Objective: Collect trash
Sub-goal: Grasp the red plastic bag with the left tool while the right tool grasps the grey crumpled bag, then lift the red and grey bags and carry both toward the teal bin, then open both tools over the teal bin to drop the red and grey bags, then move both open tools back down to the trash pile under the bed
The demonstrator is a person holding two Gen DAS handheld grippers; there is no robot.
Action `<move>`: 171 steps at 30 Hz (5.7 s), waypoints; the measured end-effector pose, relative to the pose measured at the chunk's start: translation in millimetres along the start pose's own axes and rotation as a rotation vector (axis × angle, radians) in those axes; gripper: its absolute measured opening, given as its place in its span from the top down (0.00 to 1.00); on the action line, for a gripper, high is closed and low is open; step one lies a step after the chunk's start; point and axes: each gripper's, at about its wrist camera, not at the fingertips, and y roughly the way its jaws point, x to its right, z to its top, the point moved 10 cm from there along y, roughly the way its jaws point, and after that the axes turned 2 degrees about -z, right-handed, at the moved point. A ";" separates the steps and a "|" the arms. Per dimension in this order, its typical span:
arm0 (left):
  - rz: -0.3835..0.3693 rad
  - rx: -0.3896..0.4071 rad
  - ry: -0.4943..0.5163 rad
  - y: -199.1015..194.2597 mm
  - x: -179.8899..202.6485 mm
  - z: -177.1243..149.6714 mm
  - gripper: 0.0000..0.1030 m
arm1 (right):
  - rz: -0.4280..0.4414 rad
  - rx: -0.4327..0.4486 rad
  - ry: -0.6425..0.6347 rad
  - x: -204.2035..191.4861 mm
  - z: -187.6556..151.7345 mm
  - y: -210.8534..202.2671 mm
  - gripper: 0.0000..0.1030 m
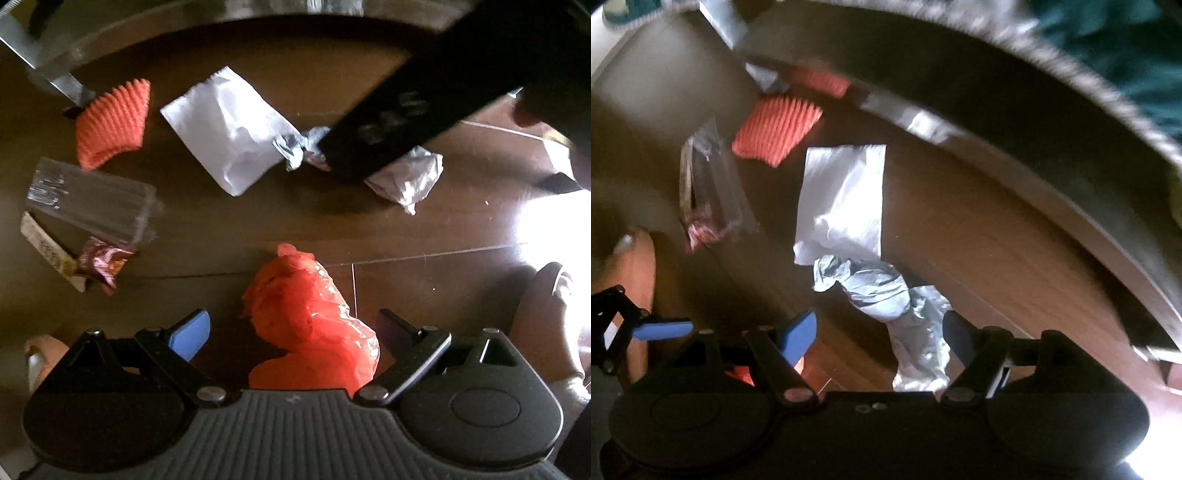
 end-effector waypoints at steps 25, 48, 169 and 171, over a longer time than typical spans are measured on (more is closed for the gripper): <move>-0.035 -0.080 -0.020 45.9 -5.6 0.1 0.48 | -0.077 -0.039 0.034 9.2 5.2 48.3 0.60; -0.049 0.118 -0.164 -129.7 -5.2 20.7 0.49 | -0.180 0.135 0.360 20.3 -22.5 -191.2 0.62; -0.386 0.908 0.457 -703.9 287.2 58.0 0.14 | -0.539 0.861 0.634 59.1 -252.1 -758.5 0.30; -0.393 0.905 0.417 -701.7 257.0 57.1 0.06 | -0.502 0.854 0.615 49.5 -236.9 -747.1 0.30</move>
